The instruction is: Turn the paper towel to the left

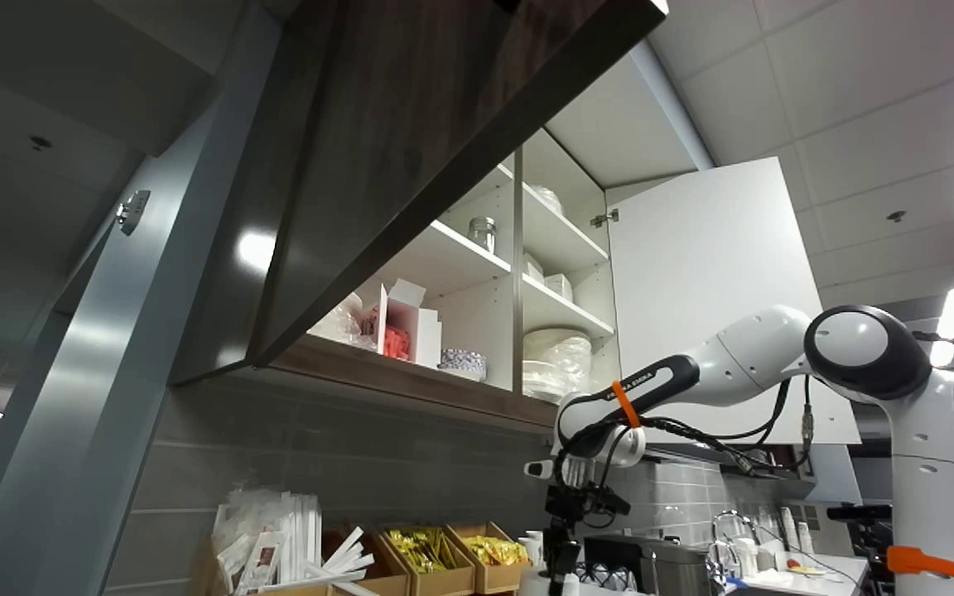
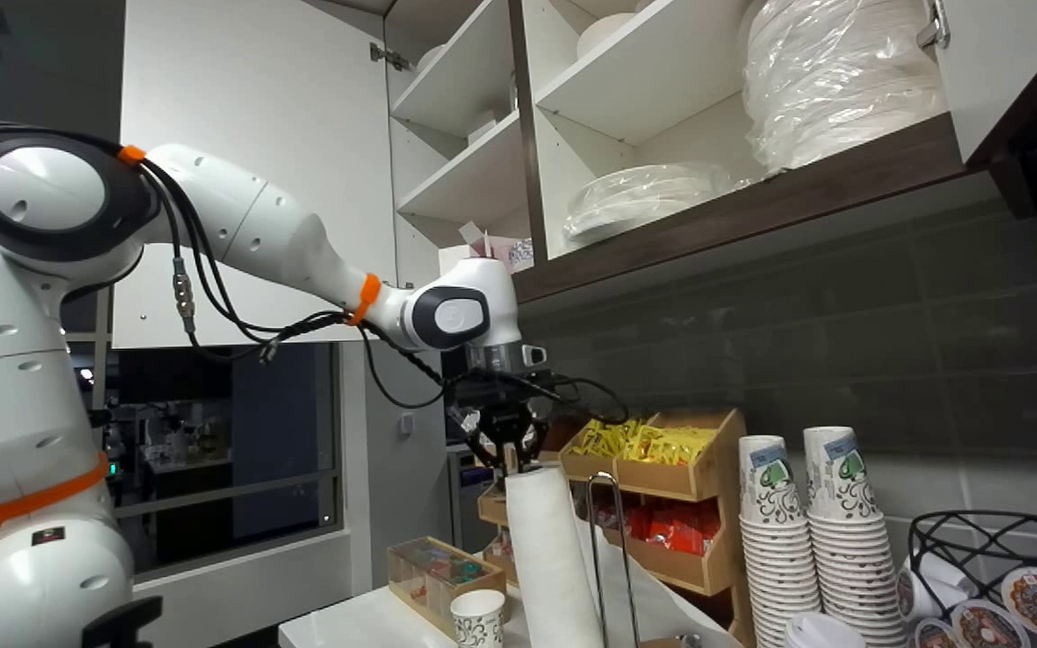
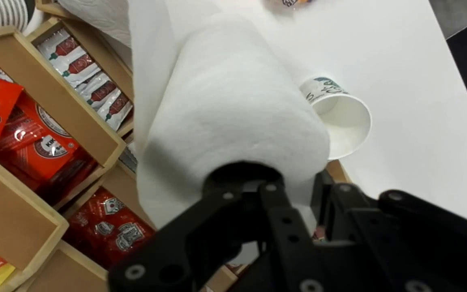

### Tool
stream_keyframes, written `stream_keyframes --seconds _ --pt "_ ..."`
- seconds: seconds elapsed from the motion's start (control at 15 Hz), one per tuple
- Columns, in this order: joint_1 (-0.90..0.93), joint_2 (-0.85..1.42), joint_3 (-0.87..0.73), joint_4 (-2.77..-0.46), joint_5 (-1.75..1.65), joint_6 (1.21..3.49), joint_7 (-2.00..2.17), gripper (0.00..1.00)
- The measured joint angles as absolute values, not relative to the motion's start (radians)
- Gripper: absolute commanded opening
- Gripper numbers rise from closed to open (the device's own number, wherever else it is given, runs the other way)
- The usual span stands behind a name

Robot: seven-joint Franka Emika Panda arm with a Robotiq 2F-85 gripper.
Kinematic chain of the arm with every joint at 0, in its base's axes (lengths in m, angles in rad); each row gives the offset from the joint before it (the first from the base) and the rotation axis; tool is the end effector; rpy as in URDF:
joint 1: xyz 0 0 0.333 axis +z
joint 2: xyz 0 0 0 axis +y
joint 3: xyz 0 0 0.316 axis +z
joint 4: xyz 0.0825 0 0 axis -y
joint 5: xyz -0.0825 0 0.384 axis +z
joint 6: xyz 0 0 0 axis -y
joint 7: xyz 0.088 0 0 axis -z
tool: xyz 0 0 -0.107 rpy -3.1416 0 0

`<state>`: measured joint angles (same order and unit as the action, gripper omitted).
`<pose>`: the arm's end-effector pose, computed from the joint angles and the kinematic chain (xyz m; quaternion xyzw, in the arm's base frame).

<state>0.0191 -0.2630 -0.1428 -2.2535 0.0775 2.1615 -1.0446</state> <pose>0.4834 -0.0604 0.4869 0.8993 0.4260 0.0987 0.0023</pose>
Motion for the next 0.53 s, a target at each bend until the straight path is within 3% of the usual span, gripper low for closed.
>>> stream_keyframes --seconds 0.53 --pt "0.019 -0.251 -0.178 -2.257 0.161 2.153 -1.453 0.05"
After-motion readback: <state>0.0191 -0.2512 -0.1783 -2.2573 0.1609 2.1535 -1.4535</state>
